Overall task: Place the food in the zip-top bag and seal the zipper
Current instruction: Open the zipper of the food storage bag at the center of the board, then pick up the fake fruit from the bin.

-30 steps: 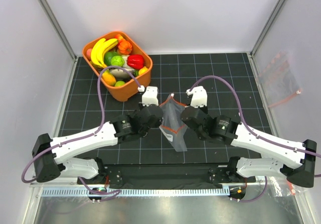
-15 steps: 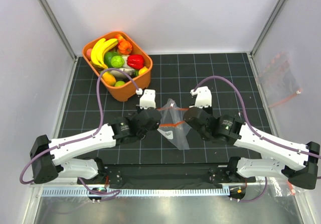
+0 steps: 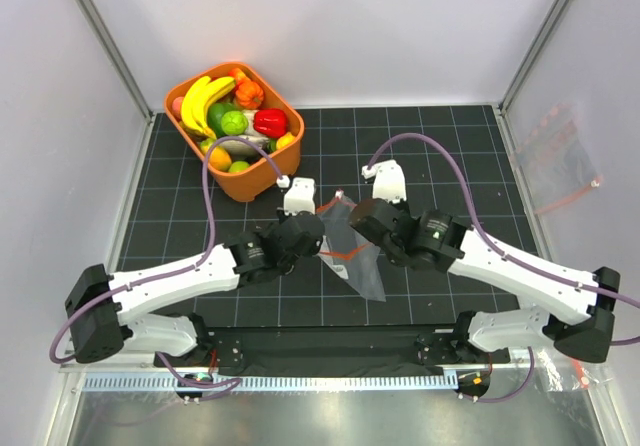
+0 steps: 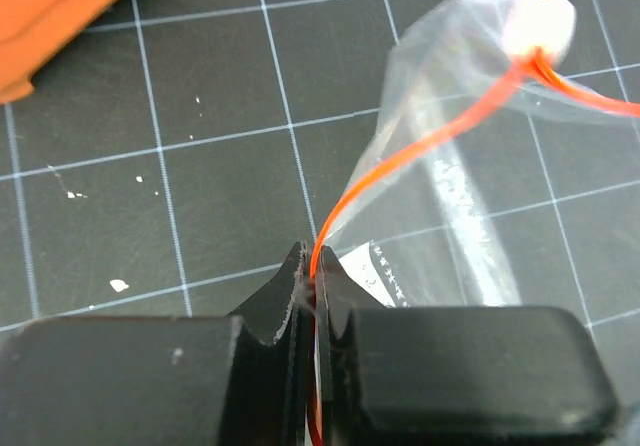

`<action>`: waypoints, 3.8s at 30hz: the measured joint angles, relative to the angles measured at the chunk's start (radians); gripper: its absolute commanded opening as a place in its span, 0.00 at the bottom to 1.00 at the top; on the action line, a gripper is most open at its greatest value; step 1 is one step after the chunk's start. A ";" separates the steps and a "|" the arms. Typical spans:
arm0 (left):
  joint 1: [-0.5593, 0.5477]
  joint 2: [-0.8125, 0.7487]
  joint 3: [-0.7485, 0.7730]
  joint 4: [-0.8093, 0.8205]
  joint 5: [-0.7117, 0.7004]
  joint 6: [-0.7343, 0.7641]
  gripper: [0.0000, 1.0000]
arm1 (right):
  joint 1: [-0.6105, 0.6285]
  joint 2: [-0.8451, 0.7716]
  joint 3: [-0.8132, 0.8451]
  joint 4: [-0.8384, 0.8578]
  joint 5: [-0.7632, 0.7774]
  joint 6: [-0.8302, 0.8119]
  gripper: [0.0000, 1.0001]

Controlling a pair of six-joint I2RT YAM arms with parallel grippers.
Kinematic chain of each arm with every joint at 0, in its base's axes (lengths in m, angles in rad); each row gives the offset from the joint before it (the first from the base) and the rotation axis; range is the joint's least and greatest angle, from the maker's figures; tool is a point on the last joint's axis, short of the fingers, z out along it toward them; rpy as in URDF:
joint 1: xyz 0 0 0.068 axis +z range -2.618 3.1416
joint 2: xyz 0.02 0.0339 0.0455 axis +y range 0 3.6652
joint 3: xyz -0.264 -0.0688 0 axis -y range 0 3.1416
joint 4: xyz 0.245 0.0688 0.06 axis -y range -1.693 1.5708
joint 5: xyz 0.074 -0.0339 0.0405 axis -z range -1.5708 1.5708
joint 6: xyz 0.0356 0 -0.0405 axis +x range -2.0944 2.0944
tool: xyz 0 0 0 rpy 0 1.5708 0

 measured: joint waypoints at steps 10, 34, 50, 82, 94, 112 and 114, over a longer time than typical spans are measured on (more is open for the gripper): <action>0.075 0.133 -0.043 0.132 0.120 -0.020 0.05 | -0.027 0.066 0.079 -0.159 0.111 0.079 0.01; 0.079 0.381 -0.043 0.359 0.306 -0.084 0.50 | -0.099 0.110 -0.122 0.027 0.093 -0.023 0.01; 0.079 0.341 -0.051 0.361 0.304 -0.082 0.43 | -0.171 0.073 -0.144 0.078 0.072 -0.060 0.01; 0.079 0.280 0.006 0.307 0.389 -0.084 0.73 | -0.207 0.090 -0.159 0.127 0.016 -0.102 0.01; 0.124 0.070 0.039 0.154 0.294 -0.019 1.00 | -0.207 0.087 -0.172 0.134 0.019 -0.099 0.01; 0.567 0.179 0.474 -0.102 0.278 0.152 1.00 | -0.207 0.050 -0.176 0.140 0.015 -0.099 0.01; 0.574 0.248 0.552 -0.142 0.293 0.211 1.00 | -0.207 0.038 -0.176 0.140 0.014 -0.100 0.01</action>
